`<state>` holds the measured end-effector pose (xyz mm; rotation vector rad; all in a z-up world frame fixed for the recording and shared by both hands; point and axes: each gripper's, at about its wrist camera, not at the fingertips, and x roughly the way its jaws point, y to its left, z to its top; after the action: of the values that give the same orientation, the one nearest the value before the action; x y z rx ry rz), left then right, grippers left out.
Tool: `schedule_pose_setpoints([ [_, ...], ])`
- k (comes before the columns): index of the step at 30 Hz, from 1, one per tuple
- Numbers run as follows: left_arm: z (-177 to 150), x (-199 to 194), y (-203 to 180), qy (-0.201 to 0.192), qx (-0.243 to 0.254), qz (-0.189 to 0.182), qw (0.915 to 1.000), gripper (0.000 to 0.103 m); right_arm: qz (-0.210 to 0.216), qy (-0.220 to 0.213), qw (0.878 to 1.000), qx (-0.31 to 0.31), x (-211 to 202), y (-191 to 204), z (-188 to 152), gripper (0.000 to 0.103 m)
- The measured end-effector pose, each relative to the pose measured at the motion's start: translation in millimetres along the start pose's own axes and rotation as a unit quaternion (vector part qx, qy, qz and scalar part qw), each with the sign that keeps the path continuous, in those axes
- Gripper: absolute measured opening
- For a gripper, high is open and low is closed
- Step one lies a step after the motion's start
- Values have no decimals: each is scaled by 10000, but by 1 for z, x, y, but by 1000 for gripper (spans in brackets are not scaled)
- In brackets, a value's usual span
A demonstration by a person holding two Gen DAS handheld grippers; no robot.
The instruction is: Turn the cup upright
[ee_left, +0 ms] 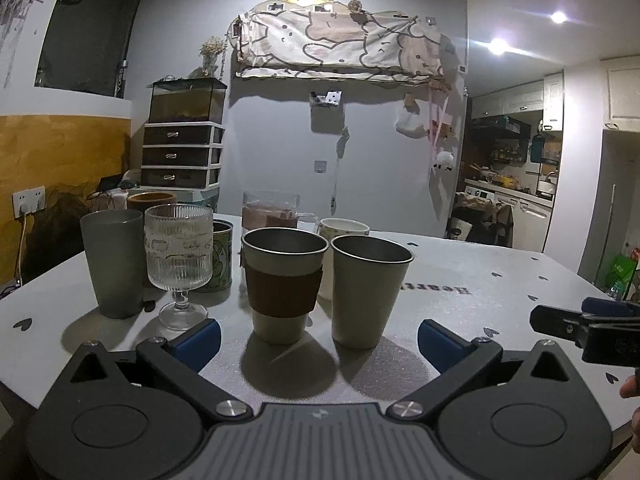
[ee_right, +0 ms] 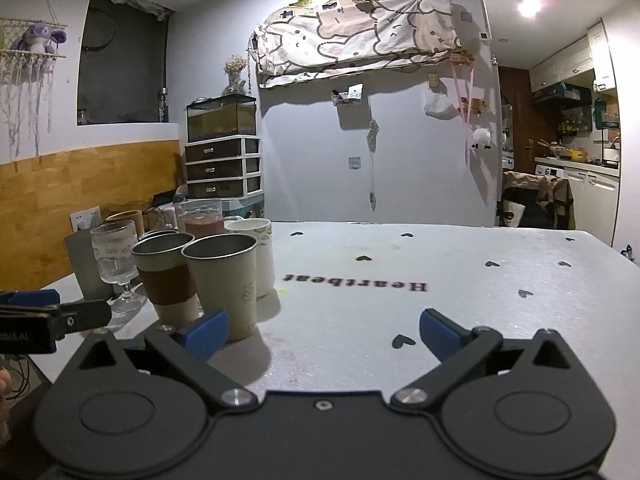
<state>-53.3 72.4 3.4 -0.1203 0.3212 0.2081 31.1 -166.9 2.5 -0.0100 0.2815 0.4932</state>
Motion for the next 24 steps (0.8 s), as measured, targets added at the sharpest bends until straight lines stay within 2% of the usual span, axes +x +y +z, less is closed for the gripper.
schedule_pose_setpoints([
  [24,-2,4,-1,75,-9,18,10000,103,1,19,10000,-24,0,-1,-3,103],
])
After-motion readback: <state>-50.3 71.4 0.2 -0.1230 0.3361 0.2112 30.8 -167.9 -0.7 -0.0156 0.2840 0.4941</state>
